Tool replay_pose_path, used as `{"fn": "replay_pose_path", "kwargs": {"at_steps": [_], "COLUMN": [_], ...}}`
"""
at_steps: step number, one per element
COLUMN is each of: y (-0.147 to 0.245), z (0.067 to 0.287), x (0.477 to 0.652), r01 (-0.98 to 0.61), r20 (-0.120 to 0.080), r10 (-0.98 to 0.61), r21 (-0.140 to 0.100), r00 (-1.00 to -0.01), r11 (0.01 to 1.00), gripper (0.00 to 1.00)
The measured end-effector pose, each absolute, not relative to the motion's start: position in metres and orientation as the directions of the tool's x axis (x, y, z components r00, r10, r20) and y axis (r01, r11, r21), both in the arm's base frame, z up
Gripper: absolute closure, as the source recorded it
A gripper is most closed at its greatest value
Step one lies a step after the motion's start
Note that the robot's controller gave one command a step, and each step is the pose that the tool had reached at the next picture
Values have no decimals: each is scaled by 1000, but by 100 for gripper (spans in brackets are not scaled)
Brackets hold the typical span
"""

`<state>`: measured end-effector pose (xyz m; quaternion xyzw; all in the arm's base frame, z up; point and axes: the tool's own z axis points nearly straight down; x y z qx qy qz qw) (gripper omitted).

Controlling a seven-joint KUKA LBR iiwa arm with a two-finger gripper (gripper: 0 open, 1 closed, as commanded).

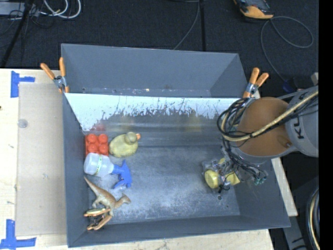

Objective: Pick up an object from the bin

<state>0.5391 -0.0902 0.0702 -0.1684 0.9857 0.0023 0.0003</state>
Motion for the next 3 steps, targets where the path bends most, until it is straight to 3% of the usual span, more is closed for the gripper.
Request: {"fn": "replay_pose_path", "kwargs": {"at_steps": [3], "y": [-89], "z": [97], "x": [537], "r01": [-330], "r20": [5], "r10": [-330], "r21": [9], "r00": [-944], "r11": [944], "gripper": [100]}}
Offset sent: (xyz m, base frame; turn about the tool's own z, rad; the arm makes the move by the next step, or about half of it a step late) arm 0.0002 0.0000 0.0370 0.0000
